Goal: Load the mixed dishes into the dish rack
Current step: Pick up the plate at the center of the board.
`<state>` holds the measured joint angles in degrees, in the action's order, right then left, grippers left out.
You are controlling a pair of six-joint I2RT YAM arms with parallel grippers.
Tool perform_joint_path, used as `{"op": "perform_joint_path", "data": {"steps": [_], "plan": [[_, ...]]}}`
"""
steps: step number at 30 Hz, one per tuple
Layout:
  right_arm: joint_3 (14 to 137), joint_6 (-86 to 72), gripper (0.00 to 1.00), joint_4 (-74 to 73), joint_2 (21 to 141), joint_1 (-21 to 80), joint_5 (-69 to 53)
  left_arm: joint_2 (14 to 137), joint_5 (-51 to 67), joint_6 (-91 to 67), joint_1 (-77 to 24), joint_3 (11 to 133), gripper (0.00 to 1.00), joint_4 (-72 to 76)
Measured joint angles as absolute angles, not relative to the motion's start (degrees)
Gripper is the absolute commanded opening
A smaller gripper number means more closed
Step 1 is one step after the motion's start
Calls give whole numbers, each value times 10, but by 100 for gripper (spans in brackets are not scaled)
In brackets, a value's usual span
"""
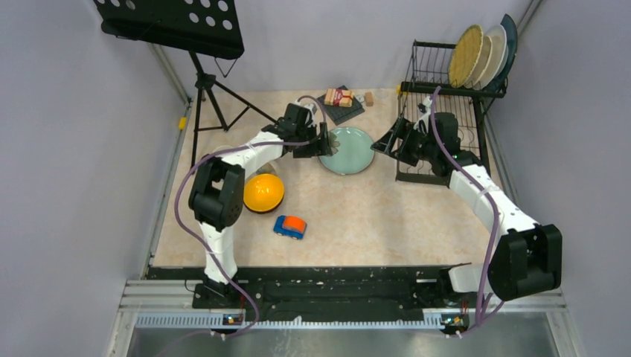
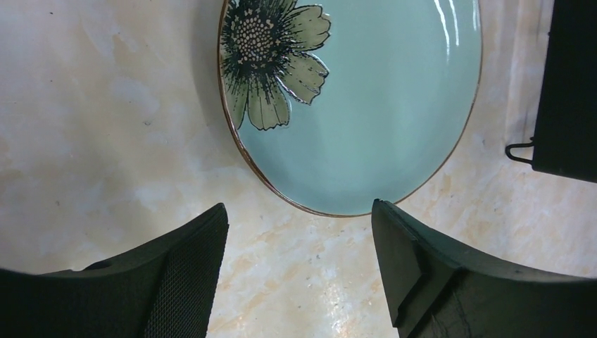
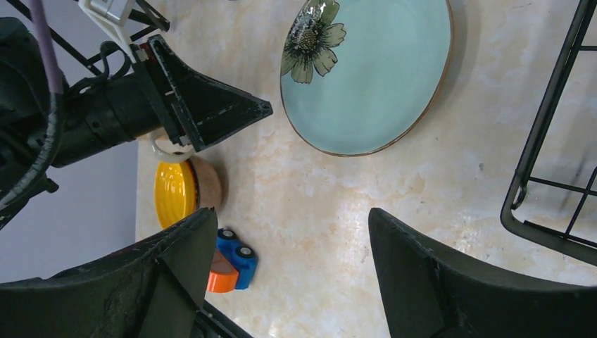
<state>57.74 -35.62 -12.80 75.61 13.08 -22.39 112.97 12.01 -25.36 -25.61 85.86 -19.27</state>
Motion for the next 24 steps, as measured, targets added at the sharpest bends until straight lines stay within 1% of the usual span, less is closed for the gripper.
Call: {"op": "perform_joint_path", "data": {"steps": [7, 11, 14, 17, 24], "plan": [[577, -357, 80, -128, 757, 131, -224, 1161, 115, -270, -256, 861, 73, -189], [577, -357, 80, -128, 761, 131, -225, 1171, 114, -280, -256, 862, 67, -187], [577, -358, 80, -129, 765, 131, -226, 1179, 112, -288, -254, 862, 65, -180], [577, -358, 80, -129, 766, 131, -226, 1187, 110, -300, -251, 863, 61, -172], [577, -358, 80, -129, 768, 131, -229, 1197, 108, -328, -247, 861, 57, -144]]}}
